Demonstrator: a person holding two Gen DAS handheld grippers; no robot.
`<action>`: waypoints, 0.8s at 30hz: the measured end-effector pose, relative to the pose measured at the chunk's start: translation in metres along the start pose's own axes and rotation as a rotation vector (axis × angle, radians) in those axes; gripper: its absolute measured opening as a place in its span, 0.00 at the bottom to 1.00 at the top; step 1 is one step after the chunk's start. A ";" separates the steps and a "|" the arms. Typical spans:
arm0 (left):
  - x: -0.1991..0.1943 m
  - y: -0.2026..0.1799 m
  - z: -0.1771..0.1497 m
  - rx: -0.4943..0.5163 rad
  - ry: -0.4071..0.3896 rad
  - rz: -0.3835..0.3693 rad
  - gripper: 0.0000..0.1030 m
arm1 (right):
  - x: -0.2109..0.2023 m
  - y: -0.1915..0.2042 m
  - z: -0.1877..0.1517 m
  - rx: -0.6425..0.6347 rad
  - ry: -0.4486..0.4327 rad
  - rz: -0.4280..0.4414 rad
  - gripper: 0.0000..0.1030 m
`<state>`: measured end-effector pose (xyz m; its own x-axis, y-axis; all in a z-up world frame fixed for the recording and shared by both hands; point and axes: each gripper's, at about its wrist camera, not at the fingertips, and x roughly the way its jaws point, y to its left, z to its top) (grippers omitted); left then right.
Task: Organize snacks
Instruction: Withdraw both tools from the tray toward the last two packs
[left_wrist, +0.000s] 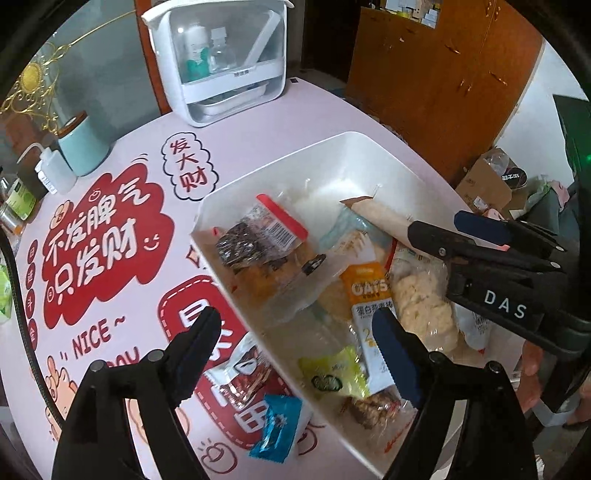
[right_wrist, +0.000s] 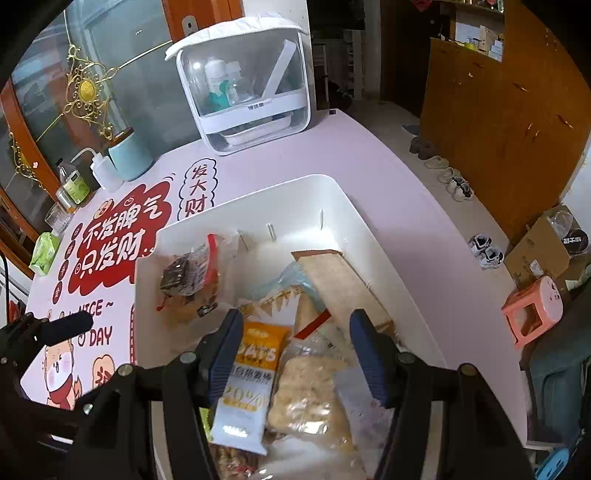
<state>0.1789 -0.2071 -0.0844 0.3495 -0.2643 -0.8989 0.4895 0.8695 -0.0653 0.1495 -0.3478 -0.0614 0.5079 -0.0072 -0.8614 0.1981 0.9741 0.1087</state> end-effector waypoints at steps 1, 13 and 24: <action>-0.004 0.002 -0.002 0.002 -0.006 0.002 0.81 | -0.004 0.002 -0.002 0.003 -0.004 -0.002 0.59; -0.073 0.052 -0.027 0.033 -0.092 0.069 0.81 | -0.062 0.040 -0.029 0.013 -0.084 -0.074 0.59; -0.137 0.099 -0.023 0.194 -0.154 0.130 0.81 | -0.118 0.078 -0.049 0.091 -0.224 -0.124 0.59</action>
<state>0.1614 -0.0751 0.0220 0.5295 -0.2292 -0.8167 0.5711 0.8083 0.1434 0.0637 -0.2598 0.0246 0.6456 -0.1853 -0.7409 0.3403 0.9383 0.0620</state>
